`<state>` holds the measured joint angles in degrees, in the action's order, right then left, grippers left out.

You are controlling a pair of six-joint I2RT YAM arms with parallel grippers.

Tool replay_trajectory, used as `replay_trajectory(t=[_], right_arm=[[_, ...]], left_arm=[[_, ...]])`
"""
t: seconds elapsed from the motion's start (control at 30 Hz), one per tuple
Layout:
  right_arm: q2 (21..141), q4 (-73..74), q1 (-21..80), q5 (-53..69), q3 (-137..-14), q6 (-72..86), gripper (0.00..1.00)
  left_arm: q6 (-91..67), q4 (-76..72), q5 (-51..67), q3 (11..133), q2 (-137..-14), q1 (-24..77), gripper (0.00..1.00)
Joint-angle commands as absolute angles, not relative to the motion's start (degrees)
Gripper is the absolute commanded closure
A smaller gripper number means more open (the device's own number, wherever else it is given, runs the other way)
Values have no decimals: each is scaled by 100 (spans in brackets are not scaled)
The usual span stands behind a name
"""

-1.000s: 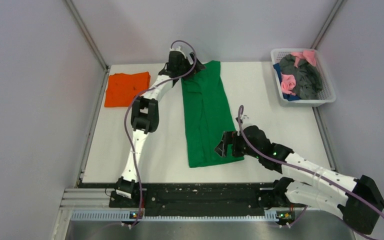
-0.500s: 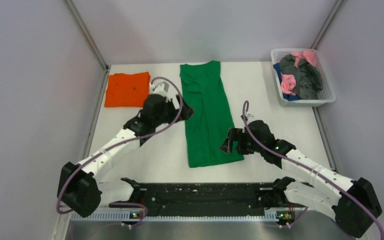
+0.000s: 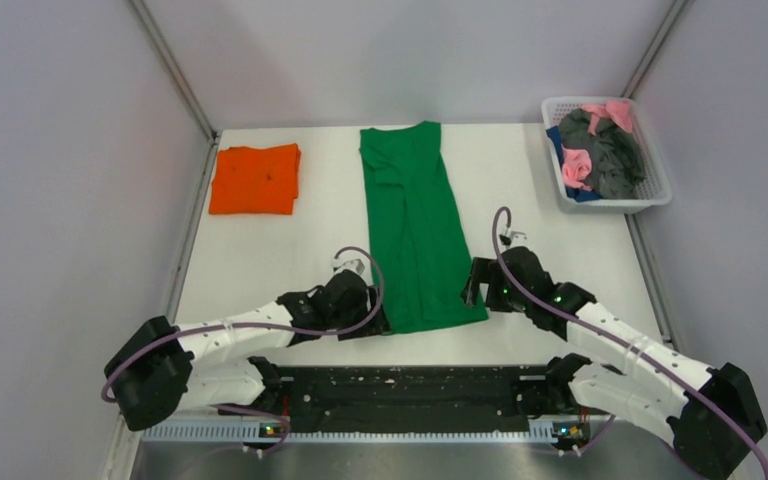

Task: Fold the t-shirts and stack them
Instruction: Grab the bottom of the folded rectangular tshirt with both arms

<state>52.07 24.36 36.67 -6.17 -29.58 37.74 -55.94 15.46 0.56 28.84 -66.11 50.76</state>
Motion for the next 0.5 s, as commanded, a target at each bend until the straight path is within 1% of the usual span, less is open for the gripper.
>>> replay_trajectory(t=[0.0,0.1,0.17,0.27,0.33,0.37,0.4,0.47], right_arm=[[5165,2538,3560,-1333,-2746,3954,13],[5291,2331,3537,-1163,-2658,3832,19],[5403,2061,3529,-1122,-2520,3818,23],[5658,1794,3472,-943,-2394,3865,25],[5868,1645,3472,-805,-2353,3869,30],[5930,1564,3471,-771,-2317,3865,33],[6016,1489,3472,-751,-2285,3874,36],[6140,1405,3464,-640,-2252,3865,47]], left_arm=[[-6231,882,-186,2731,-6770,5220,39],[-6281,851,-284,2779,-7024,5232,55],[-6295,763,-274,2822,-7195,5230,59],[-6304,726,-311,2916,-7417,5230,65],[-6295,725,-345,2980,-7547,5230,68],[-6287,715,-363,3018,-7609,5232,70],[-6268,717,-368,3062,-7685,5230,76],[-6233,765,-342,3159,-7810,5234,99]])
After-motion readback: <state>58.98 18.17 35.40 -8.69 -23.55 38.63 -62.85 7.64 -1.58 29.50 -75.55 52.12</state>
